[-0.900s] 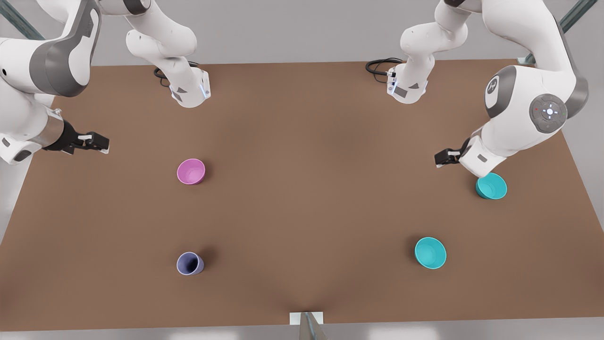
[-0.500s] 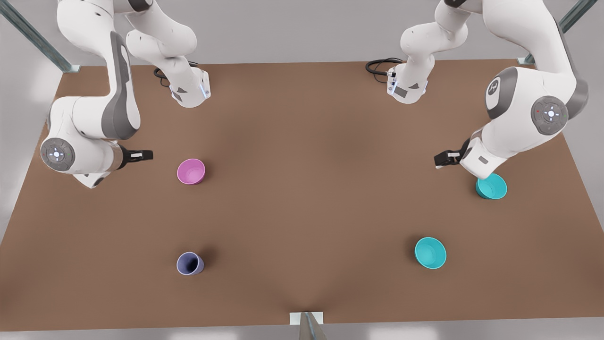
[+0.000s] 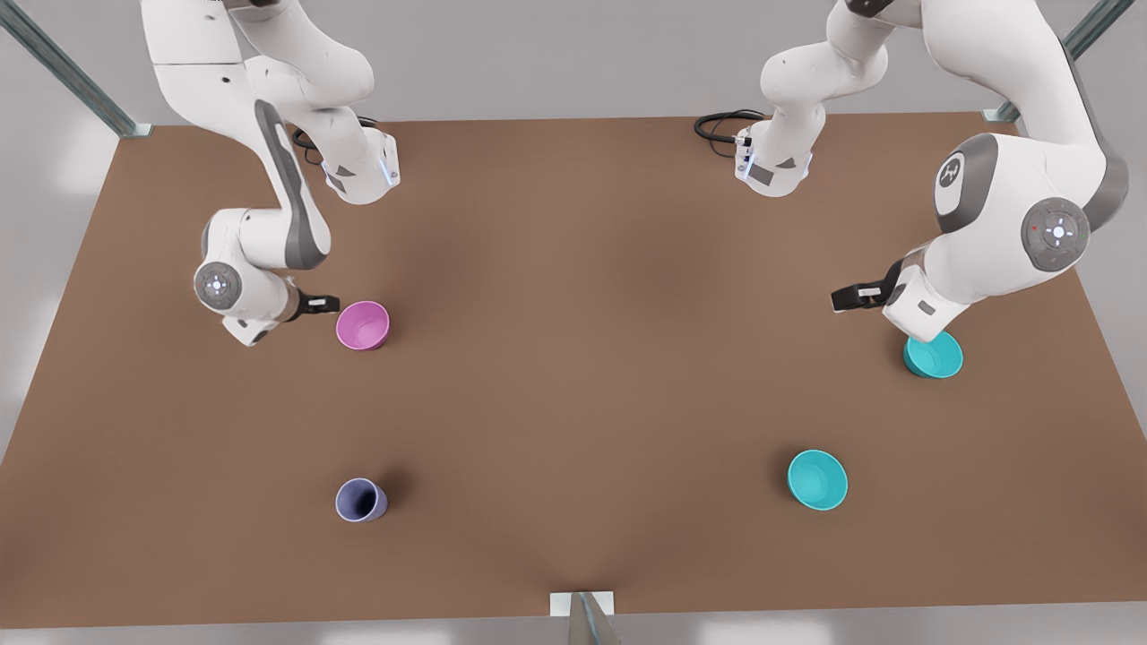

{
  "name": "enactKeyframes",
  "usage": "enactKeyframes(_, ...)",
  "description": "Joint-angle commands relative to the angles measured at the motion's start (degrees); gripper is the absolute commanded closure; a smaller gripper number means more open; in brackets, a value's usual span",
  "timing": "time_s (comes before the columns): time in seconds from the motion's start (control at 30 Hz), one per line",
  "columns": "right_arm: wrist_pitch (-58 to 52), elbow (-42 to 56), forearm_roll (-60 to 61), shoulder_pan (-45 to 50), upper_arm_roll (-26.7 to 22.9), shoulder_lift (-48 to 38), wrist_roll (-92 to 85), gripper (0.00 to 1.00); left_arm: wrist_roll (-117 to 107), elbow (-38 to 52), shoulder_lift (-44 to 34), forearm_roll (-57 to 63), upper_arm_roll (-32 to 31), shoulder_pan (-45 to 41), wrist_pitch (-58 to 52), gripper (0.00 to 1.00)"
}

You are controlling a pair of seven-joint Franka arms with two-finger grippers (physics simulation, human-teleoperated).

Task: Stack the blue bowl on the pink bowl

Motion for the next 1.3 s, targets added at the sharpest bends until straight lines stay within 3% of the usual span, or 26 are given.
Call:
enactKeyframes(0.0,9.21,-0.7,1.1,0.34,-0.03,0.32,5.44,0.0,-0.69,0.02,0.0,0.02,-0.05,0.01,-0.66,0.0)
enactKeyframes(0.33,12.11,-0.96,4.01,0.43,0.41,8.49,5.44,0.0,-0.69,-0.07,0.0,0.02,-0.05,0.01,-0.66,0.0)
enactKeyframes(0.8,14.3,-0.43,6.29,1.57,0.59,12.54,5.18,0.04,-0.6,2.04,-1.4,0.02,-0.14,0.45,-1.1,0.0)
enactKeyframes(0.87,14.3,-0.43,6.47,1.57,0.67,12.8,4.92,0.09,-0.69,2.04,-1.49,0.11,-0.4,0.18,-1.1,0.0)
enactKeyframes(0.9,14.3,-0.34,6.38,1.57,0.67,12.8,4.92,0.18,-0.69,2.04,-2.02,0.02,-0.22,0.36,-1.97,0.0)
enactKeyframes(1.0,14.22,0.1,6.47,1.75,1.02,12.71,5.0,0.58,0.45,1.95,-1.93,0.28,-0.14,0.45,-2.15,0.0)
enactKeyframes(1.07,13.6,0.88,6.47,1.75,1.29,12.71,5.27,0.78,0.54,1.95,-2.02,0.11,-0.14,0.97,-2.15,0.0)
enactKeyframes(1.2,10.88,2.64,6.47,1.75,1.73,11.83,5.18,0.79,1.68,1.51,-0.96,0.11,-0.05,2.29,-3.82,0.0)
enactKeyframes(1.27,8.77,3.79,11.38,1.83,4.8,10.52,5.27,0.79,1.77,1.51,-0.96,0.11,-0.05,2.91,-5.31,0.0)
